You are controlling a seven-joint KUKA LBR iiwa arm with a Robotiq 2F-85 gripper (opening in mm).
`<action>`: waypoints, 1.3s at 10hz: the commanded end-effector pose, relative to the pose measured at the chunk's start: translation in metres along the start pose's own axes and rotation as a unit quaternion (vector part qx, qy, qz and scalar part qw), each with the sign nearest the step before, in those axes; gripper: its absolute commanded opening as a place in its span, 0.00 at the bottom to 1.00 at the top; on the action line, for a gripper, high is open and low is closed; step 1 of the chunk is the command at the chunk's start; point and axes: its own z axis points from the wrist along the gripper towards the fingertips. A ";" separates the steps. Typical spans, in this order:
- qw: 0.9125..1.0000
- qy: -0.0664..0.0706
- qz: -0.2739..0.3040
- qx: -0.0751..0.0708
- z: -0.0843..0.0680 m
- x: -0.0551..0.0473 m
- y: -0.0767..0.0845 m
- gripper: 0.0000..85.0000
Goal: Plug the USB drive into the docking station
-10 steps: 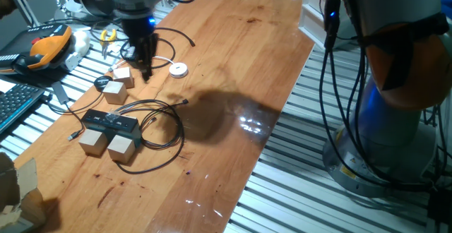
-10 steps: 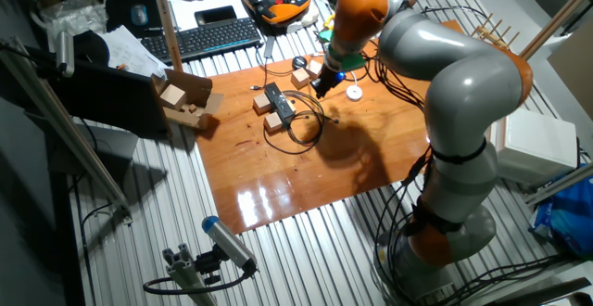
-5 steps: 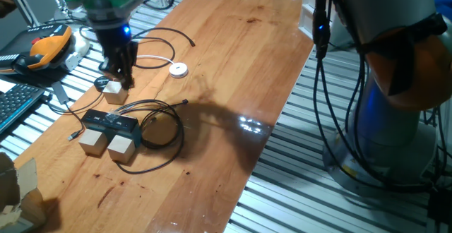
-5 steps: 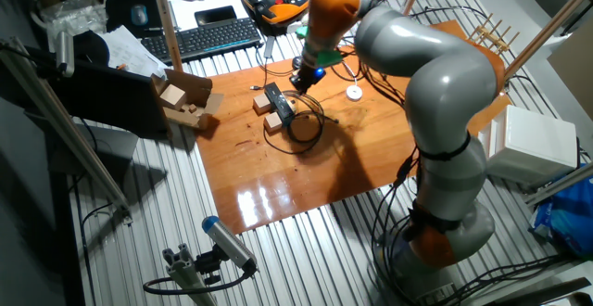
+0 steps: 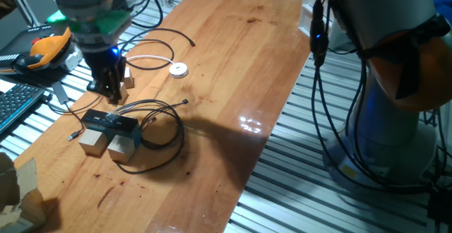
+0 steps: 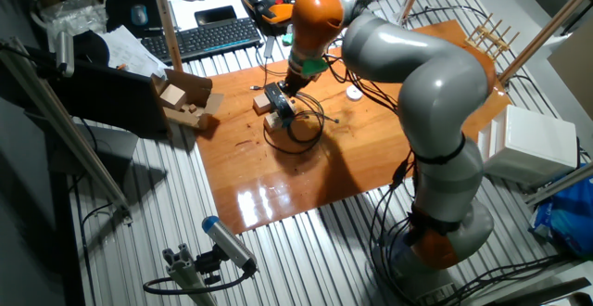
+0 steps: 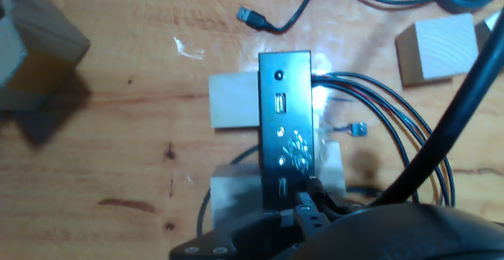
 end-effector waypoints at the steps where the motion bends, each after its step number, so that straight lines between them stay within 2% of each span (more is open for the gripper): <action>1: 1.000 0.005 -0.001 -0.007 0.005 -0.002 0.003 0.00; 2: 1.000 0.008 -0.003 -0.003 0.010 0.000 0.009 0.00; 3: 1.000 0.007 -0.002 0.008 0.015 0.005 0.014 0.00; 6: 1.000 0.010 0.002 0.007 0.017 0.007 0.015 0.00; 8: 1.000 0.008 0.003 0.011 0.022 0.010 0.019 0.00; 11: 1.000 0.012 -0.006 0.016 0.029 0.010 0.018 0.00; 13: 1.000 0.013 -0.008 0.010 0.034 0.012 0.013 0.00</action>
